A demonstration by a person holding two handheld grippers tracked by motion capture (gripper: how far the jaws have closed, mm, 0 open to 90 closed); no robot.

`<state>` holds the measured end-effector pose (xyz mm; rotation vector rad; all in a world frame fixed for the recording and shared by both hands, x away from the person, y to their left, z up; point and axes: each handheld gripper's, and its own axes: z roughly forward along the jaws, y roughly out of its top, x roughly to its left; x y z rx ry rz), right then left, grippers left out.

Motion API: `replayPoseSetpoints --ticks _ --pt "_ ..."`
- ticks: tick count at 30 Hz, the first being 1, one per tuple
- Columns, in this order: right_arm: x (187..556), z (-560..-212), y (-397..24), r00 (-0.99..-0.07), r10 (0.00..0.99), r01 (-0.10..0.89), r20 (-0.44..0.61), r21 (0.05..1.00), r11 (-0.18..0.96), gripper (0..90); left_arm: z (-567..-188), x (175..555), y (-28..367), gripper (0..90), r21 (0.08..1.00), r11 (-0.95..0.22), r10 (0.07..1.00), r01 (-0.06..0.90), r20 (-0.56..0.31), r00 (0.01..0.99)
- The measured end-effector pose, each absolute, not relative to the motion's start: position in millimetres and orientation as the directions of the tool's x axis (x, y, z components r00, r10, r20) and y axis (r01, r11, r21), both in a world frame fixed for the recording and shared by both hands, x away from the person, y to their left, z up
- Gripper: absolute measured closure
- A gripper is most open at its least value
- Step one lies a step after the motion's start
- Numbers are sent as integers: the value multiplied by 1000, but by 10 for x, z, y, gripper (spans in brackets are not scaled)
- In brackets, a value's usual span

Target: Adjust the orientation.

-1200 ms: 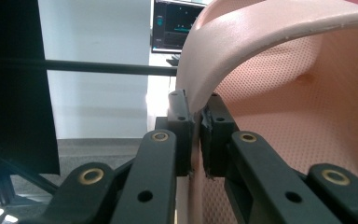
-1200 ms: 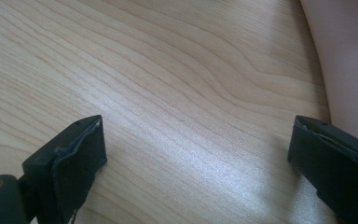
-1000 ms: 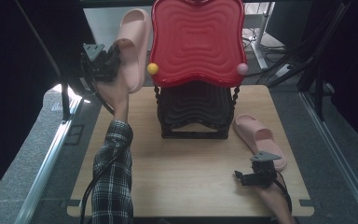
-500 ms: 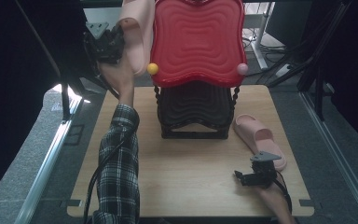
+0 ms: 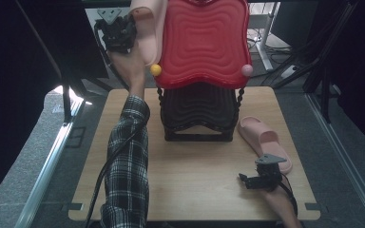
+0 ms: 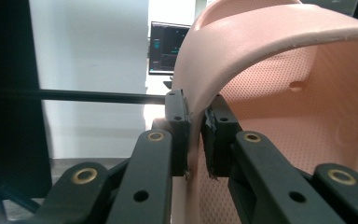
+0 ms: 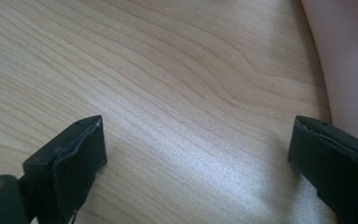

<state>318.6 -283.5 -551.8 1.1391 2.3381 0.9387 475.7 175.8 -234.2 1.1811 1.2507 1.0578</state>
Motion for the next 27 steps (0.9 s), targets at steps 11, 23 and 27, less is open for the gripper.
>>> replayPoseSetpoints --ticks 11,23,27 --pt "3189 -5517 -2835 -605 795 547 -41 705 451 41 -2231 4835 1600 720 994 75 991 83 -83 101" --pt "3189 -5519 -2832 -604 796 546 -41 706 451 40 -2354 4503 1708 684 997 79 979 -4 -77 189" --pt "3188 -5519 -2832 -604 796 546 -40 706 450 40 -2451 4390 1798 724 997 76 977 -33 -68 203"
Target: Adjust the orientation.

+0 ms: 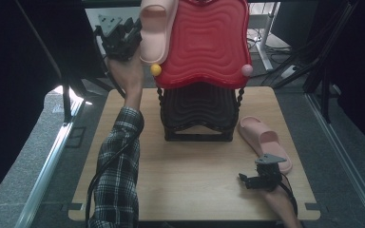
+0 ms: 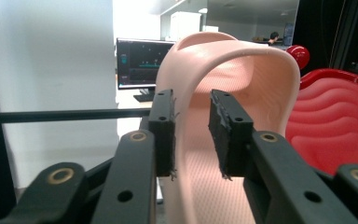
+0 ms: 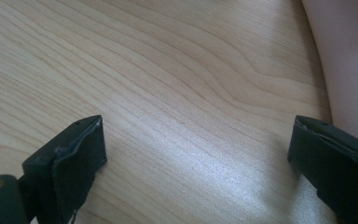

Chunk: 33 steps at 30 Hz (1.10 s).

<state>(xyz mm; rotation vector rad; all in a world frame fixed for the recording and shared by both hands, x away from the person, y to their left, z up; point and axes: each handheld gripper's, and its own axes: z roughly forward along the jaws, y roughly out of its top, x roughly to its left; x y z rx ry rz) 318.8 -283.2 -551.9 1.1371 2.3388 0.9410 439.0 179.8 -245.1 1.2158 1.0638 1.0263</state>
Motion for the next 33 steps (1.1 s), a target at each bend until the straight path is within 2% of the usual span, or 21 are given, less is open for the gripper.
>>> replayPoseSetpoints --ticks 10,19,26,33 --pt "3189 -5521 -2831 -604 796 545 -42 707 450 40 -2809 4207 2079 890 997 82 968 -16 -76 240" --pt "3190 -5521 -2832 -605 795 543 -43 708 451 41 -3154 4078 2140 896 995 100 943 -1 -95 319" --pt "3190 -5521 -2831 -604 796 543 -43 708 451 40 -3215 4075 2041 896 997 75 933 5 -72 352" --pt "3190 -5521 -2832 -604 795 543 -43 708 451 40 -3191 4134 2042 896 988 151 919 14 -145 368"
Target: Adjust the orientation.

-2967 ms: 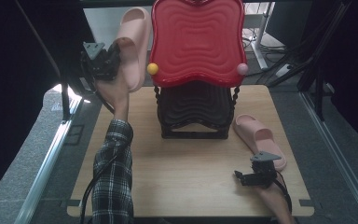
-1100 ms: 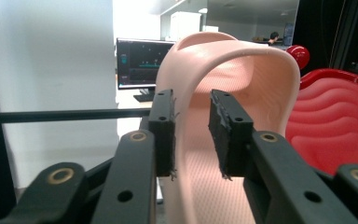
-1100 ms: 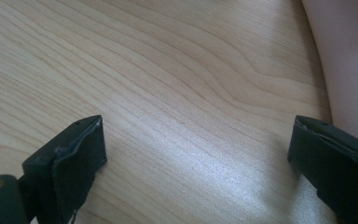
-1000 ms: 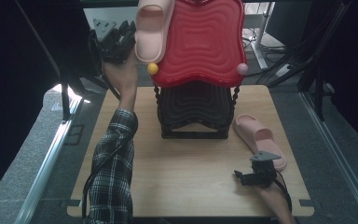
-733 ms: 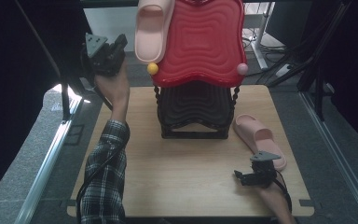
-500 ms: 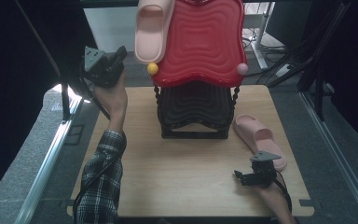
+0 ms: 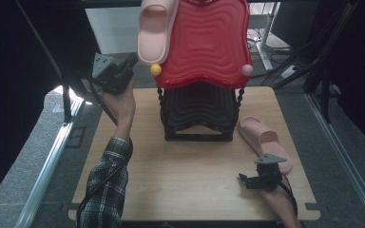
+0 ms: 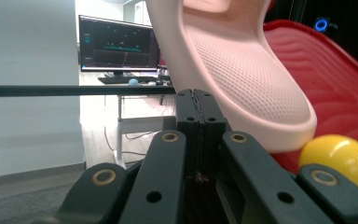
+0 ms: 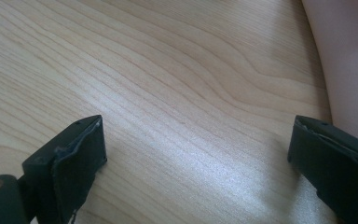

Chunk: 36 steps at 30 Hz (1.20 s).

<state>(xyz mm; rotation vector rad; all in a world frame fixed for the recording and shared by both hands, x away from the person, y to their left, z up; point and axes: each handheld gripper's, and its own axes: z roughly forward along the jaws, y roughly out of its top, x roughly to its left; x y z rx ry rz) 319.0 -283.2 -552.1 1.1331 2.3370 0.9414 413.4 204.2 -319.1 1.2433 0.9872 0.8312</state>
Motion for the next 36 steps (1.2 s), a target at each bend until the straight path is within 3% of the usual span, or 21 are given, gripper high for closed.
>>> replayPoseSetpoints --ticks 22,36 --pt "3190 -5521 -2832 -605 795 543 -42 708 451 40 -2966 4538 1868 897 984 165 890 62 -176 420" --pt "3190 -5521 -2833 -604 796 544 -42 708 451 40 -2872 4735 1694 898 991 113 874 75 -135 468"
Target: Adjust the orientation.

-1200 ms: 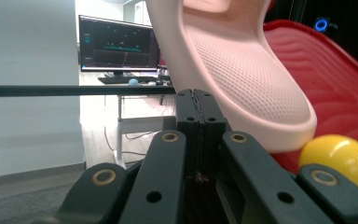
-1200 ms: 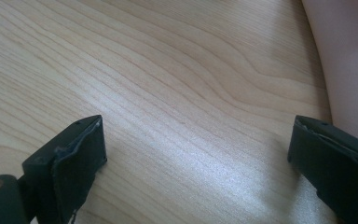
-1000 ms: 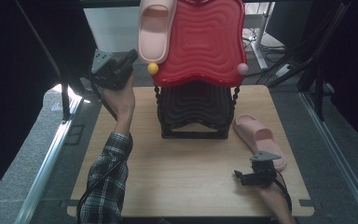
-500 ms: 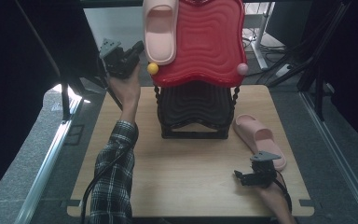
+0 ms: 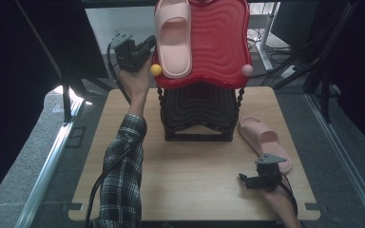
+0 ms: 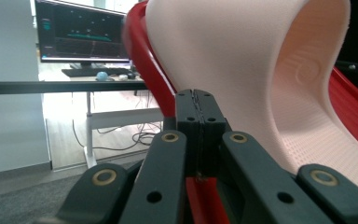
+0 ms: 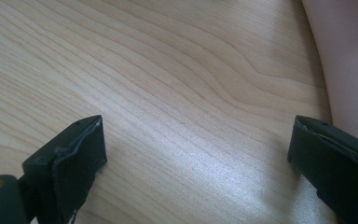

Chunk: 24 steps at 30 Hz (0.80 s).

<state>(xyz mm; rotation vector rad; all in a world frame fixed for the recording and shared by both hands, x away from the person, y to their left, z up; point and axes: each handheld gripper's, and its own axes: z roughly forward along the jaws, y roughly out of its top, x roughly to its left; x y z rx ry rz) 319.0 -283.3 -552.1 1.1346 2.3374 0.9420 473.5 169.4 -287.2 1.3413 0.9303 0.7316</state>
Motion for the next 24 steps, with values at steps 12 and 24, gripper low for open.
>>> replayPoseSetpoints --ticks 12,24 --pt "3189 -5520 -2831 -603 796 546 -40 707 449 41 -2836 4775 1681 897 992 95 866 80 -122 485" --pt "3189 -5521 -2831 -604 796 545 -42 707 450 41 -3047 4642 1867 776 990 114 893 86 -140 428"
